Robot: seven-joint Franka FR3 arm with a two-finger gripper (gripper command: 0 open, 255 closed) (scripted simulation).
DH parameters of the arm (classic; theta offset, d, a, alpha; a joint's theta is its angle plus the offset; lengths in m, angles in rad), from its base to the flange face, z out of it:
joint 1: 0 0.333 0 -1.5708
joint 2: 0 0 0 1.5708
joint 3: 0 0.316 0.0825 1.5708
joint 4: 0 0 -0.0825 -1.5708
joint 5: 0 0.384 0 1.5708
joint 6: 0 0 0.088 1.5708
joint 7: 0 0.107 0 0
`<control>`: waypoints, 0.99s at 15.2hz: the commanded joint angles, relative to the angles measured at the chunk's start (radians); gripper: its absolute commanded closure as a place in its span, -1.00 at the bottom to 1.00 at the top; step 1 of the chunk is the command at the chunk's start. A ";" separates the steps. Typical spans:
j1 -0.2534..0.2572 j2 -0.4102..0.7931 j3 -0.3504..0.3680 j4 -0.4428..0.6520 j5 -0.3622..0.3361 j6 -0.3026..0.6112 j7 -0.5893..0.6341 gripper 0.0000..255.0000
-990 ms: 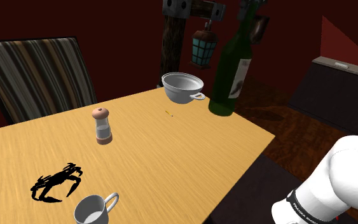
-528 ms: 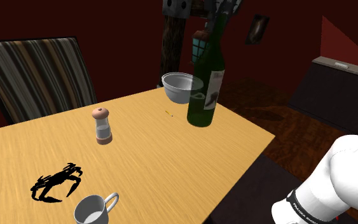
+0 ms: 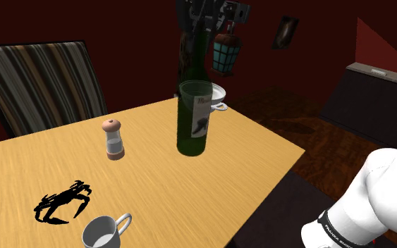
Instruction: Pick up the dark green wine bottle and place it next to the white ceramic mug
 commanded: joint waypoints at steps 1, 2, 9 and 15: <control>0.024 0.066 0.024 0.050 -0.029 0.011 0.044 1.00; 0.038 0.098 0.035 0.075 -0.044 0.015 0.065 1.00; 0.174 0.368 0.075 0.331 -0.173 -0.002 0.192 1.00; 0.265 0.523 0.068 0.489 -0.236 -0.014 0.234 1.00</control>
